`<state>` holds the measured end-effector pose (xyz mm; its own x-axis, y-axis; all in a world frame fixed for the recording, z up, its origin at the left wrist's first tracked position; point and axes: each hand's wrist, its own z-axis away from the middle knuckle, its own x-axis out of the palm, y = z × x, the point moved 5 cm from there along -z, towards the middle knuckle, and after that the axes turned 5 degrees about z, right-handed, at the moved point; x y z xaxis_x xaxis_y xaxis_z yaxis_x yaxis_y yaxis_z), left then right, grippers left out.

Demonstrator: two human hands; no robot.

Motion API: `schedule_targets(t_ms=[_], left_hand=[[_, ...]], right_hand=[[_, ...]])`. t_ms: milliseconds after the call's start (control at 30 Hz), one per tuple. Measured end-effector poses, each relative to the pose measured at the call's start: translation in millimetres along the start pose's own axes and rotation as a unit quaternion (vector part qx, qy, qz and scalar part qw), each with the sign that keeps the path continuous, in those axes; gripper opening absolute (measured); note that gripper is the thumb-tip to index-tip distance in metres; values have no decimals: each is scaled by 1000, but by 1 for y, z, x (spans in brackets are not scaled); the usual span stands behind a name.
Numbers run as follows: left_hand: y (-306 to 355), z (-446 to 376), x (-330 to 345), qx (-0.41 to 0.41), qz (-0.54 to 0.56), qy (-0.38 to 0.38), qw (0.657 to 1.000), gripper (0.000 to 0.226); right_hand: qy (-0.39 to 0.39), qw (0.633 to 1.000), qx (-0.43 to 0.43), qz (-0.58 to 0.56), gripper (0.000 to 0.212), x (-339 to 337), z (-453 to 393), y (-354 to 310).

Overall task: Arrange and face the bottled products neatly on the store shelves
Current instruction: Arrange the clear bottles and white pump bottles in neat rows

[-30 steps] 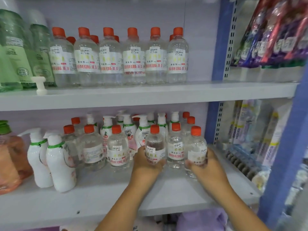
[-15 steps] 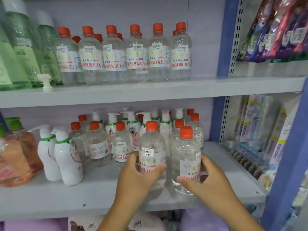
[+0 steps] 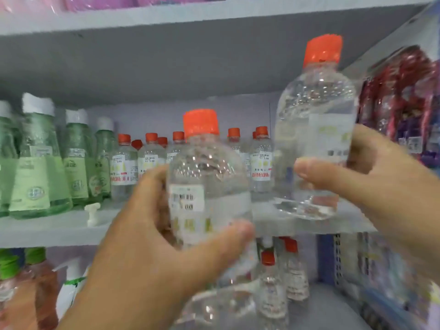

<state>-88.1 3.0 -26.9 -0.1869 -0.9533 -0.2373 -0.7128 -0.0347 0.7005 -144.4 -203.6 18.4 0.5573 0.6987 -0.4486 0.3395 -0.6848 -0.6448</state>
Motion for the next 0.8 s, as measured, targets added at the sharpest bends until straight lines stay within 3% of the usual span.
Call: schedule_targets(t_ms=[33, 67, 167, 300, 467, 600, 667, 733, 800], left_hand=[[4, -13, -4, 17, 2, 31, 999, 69], [3, -29, -6, 24, 5, 46, 999, 62], [1, -86, 0, -7, -97, 73, 993, 52], [-31, -133, 19, -50, -162, 46, 984, 70], [-56, -168, 47, -90, -257, -40, 961, 110], [-71, -184, 62, -107, -264, -81, 955, 124], [-77, -186, 65, -91, -252, -92, 959, 119], [-80, -182, 61, -99, -215, -105, 966, 105], [-88, -179, 55, -132, -189, -126, 965, 77]], right_hand=[[34, 999, 0, -15, 69, -13, -3, 6], [21, 1000, 16, -15, 71, -12, -19, 17], [-19, 992, 110, 61, 63, -5, -55, 40], [-48, 975, 164, 141, 57, 4, -88, 71], [-132, 938, 183, 264, 86, 3, -125, 88], [-156, 948, 161, 224, 63, 12, -140, 93], [-144, 967, 110, 176, 50, 24, -141, 100], [-130, 978, 75, 148, 56, 32, -140, 111], [-139, 978, 72, 136, 64, 34, -138, 117]])
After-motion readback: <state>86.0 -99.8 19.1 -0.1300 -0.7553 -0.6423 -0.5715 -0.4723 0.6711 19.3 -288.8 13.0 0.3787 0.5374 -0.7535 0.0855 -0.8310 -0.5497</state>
